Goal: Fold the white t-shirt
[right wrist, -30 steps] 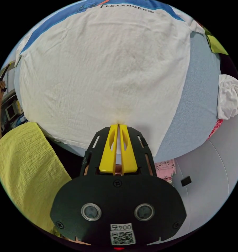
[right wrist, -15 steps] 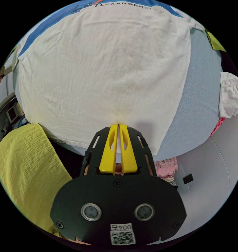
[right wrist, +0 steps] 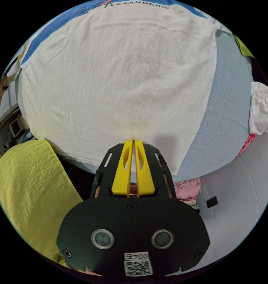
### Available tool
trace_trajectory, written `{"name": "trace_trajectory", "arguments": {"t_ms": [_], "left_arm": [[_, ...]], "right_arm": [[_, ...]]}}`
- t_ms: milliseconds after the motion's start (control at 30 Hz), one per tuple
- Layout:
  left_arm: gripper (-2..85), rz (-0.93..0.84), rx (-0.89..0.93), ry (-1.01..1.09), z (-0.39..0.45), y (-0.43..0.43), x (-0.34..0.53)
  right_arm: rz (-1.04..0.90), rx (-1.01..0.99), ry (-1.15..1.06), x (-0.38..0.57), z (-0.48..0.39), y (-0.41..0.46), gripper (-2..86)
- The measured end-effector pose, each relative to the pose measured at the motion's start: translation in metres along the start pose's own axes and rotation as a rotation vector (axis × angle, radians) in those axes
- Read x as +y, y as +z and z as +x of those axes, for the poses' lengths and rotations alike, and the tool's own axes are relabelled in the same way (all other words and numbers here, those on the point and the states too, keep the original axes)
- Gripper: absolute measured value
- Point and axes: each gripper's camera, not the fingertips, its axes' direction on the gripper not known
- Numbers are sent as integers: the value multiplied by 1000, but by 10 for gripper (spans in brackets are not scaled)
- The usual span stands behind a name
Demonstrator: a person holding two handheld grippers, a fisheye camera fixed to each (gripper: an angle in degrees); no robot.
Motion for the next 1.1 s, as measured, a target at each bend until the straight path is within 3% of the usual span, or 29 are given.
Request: {"name": "trace_trajectory", "arguments": {"t_ms": [133, 200, 300, 400, 567, 733, 867, 1100], "left_arm": [[48, -7, 90, -42, -13, 5, 4], [28, 78, 84, -69, -18, -13, 11], [16, 171, -70, -220, -36, -39, 30], [10, 129, -171, -426, -69, -37, 51], [16, 97, -31, -502, -91, -27, 76], [31, 228, 92, -233, -38, -43, 104], [59, 147, 9, -50, 14, -29, 120], [48, 19, -34, 50, 37, 6, 100]], "right_arm": [[-21, -5, -16, -6, 0, -1, -3], [-31, -7, -23, -8, 1, -1, -3], [-44, -8, -30, -12, 0, -2, -4], [-52, -2, -38, -15, -2, -3, -4], [-50, 8, -37, -19, -5, -5, -4], [-47, 8, -37, -21, -7, -8, -4], [-59, 17, -48, -26, -10, -11, -4], [-98, 63, -78, -37, -21, -15, -4]]}}
